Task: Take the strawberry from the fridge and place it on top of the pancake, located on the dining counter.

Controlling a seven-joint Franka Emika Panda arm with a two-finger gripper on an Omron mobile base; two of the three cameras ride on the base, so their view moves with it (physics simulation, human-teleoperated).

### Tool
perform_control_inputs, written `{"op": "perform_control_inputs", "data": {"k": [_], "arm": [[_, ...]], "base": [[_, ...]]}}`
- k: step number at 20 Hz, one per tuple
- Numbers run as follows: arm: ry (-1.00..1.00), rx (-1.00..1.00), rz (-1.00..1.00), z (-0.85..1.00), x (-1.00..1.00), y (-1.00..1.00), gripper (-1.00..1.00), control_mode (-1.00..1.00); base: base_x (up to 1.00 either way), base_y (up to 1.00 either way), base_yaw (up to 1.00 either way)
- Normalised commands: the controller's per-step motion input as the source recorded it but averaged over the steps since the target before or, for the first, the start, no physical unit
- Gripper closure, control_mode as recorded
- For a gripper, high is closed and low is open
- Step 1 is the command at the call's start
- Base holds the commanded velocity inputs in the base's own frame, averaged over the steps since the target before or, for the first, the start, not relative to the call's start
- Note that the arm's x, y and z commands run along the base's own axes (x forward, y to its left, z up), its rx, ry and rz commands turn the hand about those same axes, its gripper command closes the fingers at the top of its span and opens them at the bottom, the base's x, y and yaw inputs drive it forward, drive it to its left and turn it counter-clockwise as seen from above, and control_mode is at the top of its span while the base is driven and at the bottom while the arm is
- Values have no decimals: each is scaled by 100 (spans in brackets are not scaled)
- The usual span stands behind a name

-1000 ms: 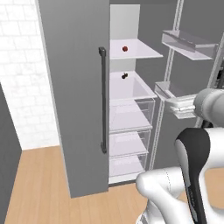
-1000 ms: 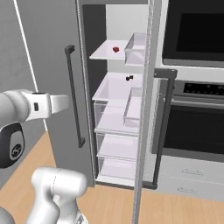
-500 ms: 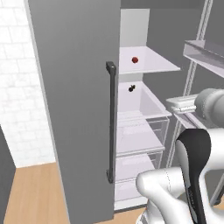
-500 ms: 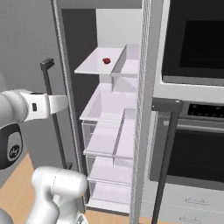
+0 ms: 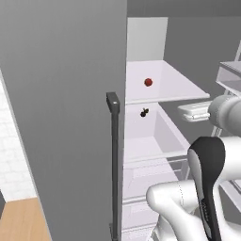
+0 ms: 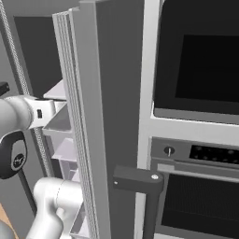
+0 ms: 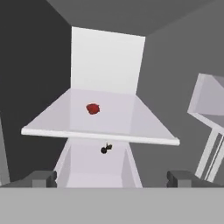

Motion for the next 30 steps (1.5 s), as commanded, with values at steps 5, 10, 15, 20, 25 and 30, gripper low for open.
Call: {"op": "perform_control_inputs", "data": {"k": [5,10,15,20,25,30], "arm": [[0,0,0,0,0,0,-100,100],[0,2,11,26,35,6,-100,-100],[22,16,12,63,39,7,-100,-100],[8,0,0,9,31,36,-100,-100],[2,0,0,-14,42,0,-100,-100],[15,0,0,-24,63,-1,-100,-100]], "base": [[99,12,4],[31,19,6],[0,0,0],[0,0,0],[0,0,0],[0,0,0]]}}
